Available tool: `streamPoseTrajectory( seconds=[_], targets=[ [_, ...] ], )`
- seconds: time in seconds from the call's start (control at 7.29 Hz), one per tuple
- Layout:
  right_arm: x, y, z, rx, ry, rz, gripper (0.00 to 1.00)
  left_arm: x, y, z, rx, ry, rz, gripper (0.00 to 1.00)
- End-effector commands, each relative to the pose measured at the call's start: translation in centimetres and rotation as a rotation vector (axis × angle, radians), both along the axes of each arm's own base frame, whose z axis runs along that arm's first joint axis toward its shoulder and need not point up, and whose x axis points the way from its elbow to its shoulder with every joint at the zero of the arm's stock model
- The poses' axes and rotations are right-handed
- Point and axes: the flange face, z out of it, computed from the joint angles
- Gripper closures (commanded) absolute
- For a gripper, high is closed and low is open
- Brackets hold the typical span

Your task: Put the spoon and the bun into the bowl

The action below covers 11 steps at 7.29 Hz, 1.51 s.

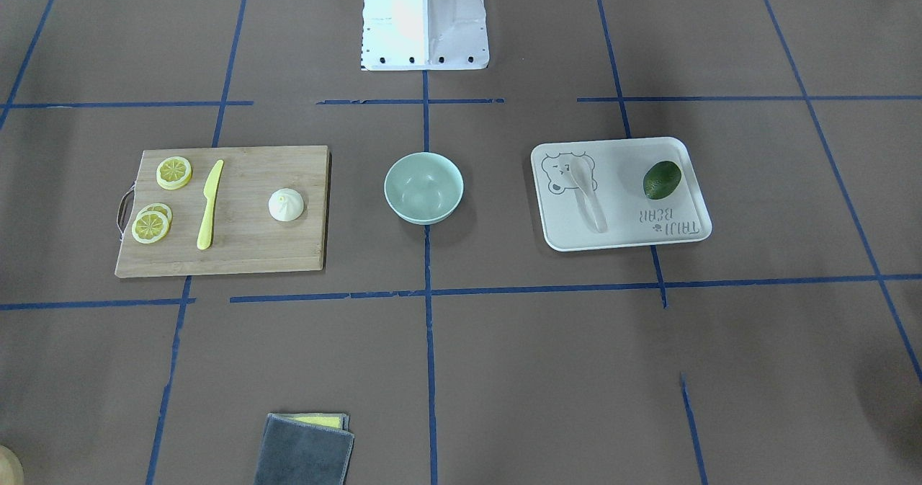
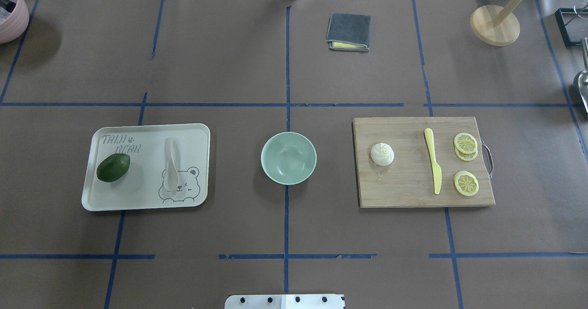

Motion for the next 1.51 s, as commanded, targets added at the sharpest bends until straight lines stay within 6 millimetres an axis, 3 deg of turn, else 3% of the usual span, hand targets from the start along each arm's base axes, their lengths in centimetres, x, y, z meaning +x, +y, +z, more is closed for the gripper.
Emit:
streamPoseTrajectory(
  seconds=[0.0, 0.27, 0.55, 0.69, 0.82, 1.1, 1.24, 1.37],
  targets=[
    [-0.1, -0.3, -0.5, 0.018, -0.002, -0.006, 0.00, 0.0, -0.1, -0.9, 0.017, 0.000, -0.001, 0.00],
    [-0.1, -0.3, -2.6, 0.059, -0.006, -0.008, 0.00, -0.1, -0.4, -4.7, 0.100, -0.012, -0.003, 0.00],
    [-0.7, -0.7, -3.1, 0.066, -0.005, -0.013, 0.00, -0.1, -1.2, -6.7, 0.250, -0.031, -0.007, 0.00],
    [-1.3, -1.5, -3.9, 0.084, 0.001, -0.026, 0.00, 0.1, -2.8, -8.6, 0.411, -0.025, -0.008, 0.00],
    [-1.4, -4.2, -6.9, 0.146, 0.005, -0.026, 0.00, 0.0, -3.6, -9.8, 0.564, -0.016, -0.029, 0.00],
    [-1.5, -6.2, -9.1, 0.185, -0.006, -0.023, 0.00, 0.3, -4.8, -13.0, 0.618, 0.066, -0.166, 0.00],
    [-1.5, -6.3, -9.3, 0.190, -0.007, -0.023, 0.00, 2.6, -6.0, -15.7, 0.569, 0.123, -0.208, 0.00],
    [-1.5, -6.3, -9.2, 0.187, -0.007, -0.023, 0.00, 5.1, -6.6, -16.6, 0.515, 0.160, -0.216, 0.00]
  ],
)
